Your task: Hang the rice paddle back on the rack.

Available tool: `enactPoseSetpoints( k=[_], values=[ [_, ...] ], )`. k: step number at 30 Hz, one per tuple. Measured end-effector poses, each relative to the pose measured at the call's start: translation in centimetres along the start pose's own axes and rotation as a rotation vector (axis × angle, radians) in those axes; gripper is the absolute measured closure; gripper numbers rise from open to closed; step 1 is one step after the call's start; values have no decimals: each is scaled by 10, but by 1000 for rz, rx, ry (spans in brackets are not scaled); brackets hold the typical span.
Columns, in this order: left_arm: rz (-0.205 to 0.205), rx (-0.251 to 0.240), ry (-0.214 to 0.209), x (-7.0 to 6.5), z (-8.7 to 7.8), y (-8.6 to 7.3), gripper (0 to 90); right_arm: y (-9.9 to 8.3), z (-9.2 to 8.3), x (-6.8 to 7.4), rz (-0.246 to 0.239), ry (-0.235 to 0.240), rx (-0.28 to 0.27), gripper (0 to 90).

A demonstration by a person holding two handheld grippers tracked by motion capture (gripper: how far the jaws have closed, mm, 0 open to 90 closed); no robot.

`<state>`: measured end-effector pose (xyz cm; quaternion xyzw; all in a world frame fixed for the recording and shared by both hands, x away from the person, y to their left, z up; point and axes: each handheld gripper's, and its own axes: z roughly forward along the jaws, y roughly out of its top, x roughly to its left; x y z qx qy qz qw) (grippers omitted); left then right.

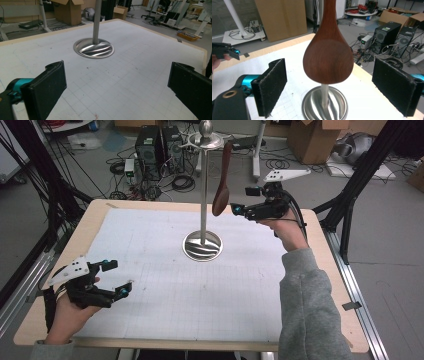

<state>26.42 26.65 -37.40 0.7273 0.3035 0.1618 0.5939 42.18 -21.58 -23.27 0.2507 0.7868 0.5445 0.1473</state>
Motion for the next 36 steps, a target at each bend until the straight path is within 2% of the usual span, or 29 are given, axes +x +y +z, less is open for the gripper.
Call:
enactPoseSetpoints(
  k=[4,6,9,13,18,23,26,32,36],
  values=[
    [-6,9,-7,2,1,-1,23,-6,2,-1,15,17,33,113],
    [-9,5,-6,3,1,0,23,-8,3,1,-3,9,42,113],
    [-9,3,-7,5,1,0,23,-13,4,4,-7,23,35,113],
    [-14,-6,-9,7,2,2,23,-19,5,6,-16,14,48,113],
    [-14,-10,-14,8,5,3,23,-32,3,12,-20,16,12,113],
    [-12,0,-22,8,11,3,23,-47,0,10,5,2,5,113],
    [-11,0,-28,10,14,4,23,-54,-1,7,20,-28,43,113],
    [-14,-5,-30,12,17,5,23,-70,-6,7,41,-24,13,114],
    [-4,4,-10,15,19,5,22,-80,-9,8,59,-26,-3,114]
  ],
)
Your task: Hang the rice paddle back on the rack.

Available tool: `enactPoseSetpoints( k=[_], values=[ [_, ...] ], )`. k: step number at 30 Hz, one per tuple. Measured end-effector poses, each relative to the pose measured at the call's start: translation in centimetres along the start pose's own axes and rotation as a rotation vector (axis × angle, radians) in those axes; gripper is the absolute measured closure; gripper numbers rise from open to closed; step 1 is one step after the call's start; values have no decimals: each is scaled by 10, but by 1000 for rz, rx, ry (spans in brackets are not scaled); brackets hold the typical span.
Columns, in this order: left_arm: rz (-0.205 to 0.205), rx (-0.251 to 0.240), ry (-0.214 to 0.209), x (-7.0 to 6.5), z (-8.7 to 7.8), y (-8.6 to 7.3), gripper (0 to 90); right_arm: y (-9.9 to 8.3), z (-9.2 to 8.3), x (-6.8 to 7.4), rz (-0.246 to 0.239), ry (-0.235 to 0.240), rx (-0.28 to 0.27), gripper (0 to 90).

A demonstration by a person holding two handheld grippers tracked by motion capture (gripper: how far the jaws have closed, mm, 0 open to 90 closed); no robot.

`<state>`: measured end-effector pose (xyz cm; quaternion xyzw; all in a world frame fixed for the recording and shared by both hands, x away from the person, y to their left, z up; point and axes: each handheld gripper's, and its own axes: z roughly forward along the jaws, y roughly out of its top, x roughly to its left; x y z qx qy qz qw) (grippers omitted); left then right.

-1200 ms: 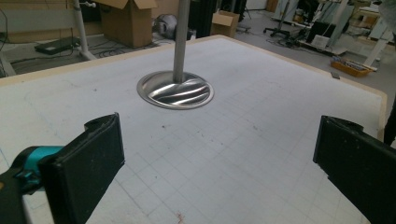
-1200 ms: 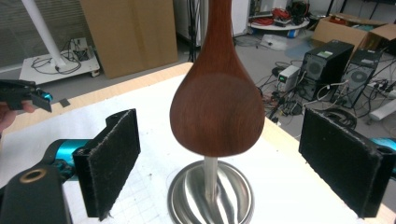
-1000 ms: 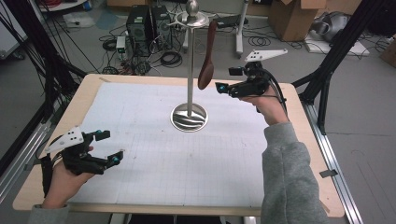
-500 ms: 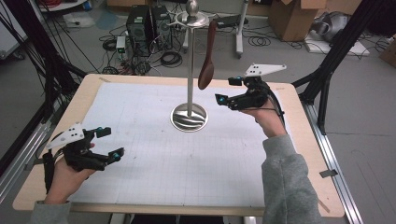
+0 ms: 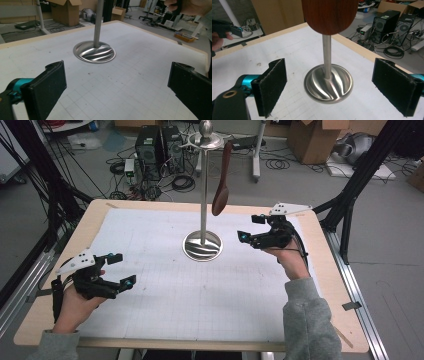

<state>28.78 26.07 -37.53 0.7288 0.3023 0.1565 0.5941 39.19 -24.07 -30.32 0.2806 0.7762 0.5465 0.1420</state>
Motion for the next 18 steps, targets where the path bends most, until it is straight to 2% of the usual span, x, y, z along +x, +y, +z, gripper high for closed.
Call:
enactPoseSetpoints(
  k=[3,6,9,18],
  values=[
    [-8,4,3,3,3,-2,23,-8,-5,-1,31,-3,-43,114],
    [-13,9,-2,5,6,-3,23,-17,-7,-5,47,-16,-27,114],
    [-12,9,-2,7,7,-3,23,-25,-9,-7,41,-35,-5,114],
    [-14,-3,2,9,6,0,23,-38,-24,-8,42,-56,-13,114]
  ],
)
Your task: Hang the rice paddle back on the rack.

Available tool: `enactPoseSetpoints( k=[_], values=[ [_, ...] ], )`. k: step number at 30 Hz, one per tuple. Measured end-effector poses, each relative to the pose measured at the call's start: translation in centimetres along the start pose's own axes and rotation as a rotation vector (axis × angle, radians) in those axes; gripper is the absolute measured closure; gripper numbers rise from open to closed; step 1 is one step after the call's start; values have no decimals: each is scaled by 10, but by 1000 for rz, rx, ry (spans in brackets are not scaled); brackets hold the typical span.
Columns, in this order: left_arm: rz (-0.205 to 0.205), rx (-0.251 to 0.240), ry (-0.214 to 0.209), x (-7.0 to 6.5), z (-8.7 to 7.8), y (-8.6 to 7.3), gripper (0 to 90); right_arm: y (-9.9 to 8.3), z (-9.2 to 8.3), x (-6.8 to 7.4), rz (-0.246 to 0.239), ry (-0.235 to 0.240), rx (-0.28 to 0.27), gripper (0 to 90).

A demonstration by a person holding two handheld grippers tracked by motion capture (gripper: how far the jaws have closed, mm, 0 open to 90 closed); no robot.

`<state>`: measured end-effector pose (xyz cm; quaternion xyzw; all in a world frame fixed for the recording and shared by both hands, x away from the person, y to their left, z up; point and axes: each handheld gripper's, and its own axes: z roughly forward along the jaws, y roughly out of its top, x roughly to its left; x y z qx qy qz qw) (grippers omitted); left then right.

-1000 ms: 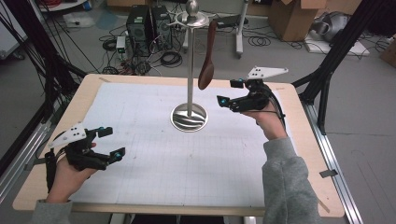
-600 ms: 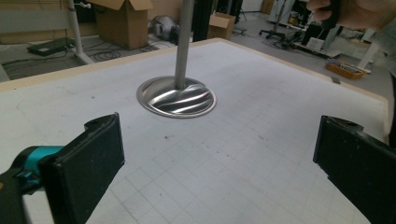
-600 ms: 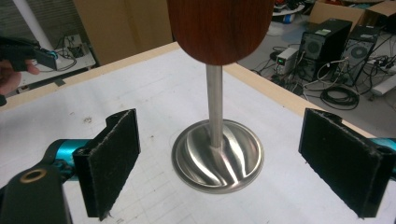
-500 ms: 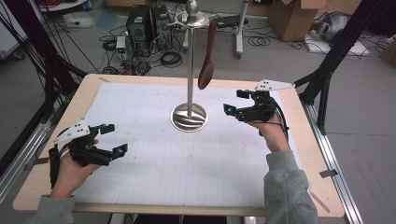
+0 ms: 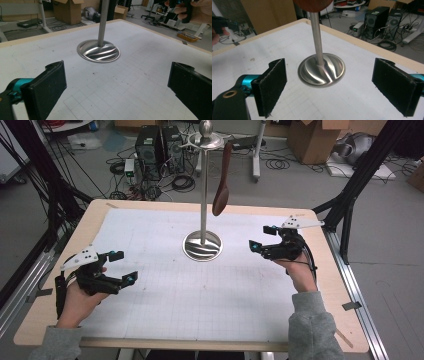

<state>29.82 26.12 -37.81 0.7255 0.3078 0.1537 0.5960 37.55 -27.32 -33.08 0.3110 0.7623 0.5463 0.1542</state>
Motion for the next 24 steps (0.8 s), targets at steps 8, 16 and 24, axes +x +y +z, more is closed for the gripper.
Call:
enactPoseSetpoints(
  k=[8,16,24],
  values=[
    [-3,13,-3,2,4,-2,23,-13,-9,-3,71,9,17,114],
    [0,23,-3,2,5,-3,23,-26,-12,-2,67,7,4,114],
    [-1,27,-1,1,6,-3,23,-39,-18,-4,59,5,-4,114]
  ],
)
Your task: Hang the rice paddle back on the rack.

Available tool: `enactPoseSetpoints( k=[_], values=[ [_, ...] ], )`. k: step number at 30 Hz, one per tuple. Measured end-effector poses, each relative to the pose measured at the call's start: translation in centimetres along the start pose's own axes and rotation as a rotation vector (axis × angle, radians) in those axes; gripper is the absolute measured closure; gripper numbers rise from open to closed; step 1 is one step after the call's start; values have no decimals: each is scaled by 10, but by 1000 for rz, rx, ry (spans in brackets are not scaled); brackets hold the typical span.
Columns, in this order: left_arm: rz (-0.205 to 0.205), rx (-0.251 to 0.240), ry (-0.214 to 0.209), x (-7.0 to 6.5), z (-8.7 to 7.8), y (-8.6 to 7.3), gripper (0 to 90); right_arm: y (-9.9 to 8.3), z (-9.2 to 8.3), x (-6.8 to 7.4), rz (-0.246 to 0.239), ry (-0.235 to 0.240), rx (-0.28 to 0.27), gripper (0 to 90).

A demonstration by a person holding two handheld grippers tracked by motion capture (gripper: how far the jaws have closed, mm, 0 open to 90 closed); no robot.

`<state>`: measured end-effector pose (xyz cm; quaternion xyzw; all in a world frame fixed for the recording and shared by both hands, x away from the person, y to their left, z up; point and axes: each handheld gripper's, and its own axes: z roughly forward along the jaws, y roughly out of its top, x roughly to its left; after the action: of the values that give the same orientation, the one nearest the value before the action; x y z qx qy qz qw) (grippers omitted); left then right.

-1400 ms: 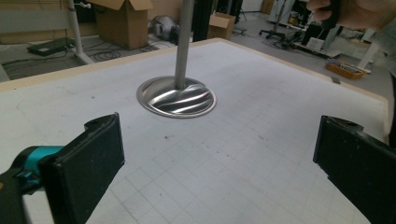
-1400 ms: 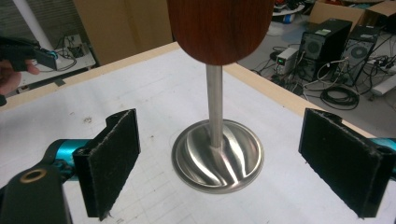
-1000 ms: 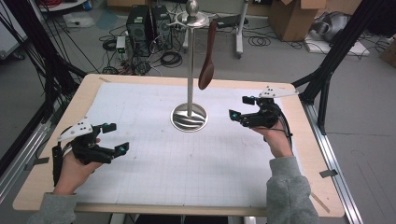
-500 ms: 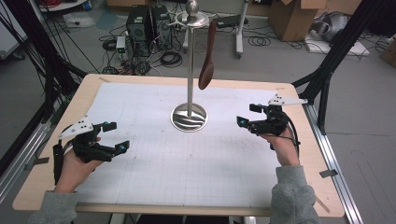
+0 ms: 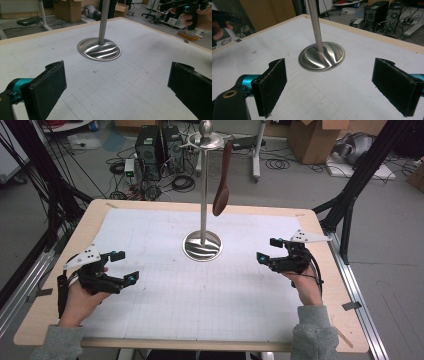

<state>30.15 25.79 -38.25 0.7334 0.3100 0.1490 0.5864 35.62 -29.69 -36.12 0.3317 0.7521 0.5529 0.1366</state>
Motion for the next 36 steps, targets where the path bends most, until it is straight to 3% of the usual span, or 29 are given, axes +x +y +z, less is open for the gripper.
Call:
enactPoseSetpoints(
  k=[4,13,18,26,36],
  values=[
    [-2,8,-2,1,1,-1,23,-6,-1,0,29,13,5,114],
    [-5,-5,1,2,-3,-1,23,-6,0,7,-10,-16,33,114],
    [-8,1,1,3,-2,-2,23,-11,-4,6,-17,-20,18,114],
    [-7,3,1,3,-1,-3,23,-23,-17,-2,35,-45,-2,114],
    [-14,-9,10,6,-5,-3,23,-33,-32,-4,44,-82,-29,114]
  ],
)
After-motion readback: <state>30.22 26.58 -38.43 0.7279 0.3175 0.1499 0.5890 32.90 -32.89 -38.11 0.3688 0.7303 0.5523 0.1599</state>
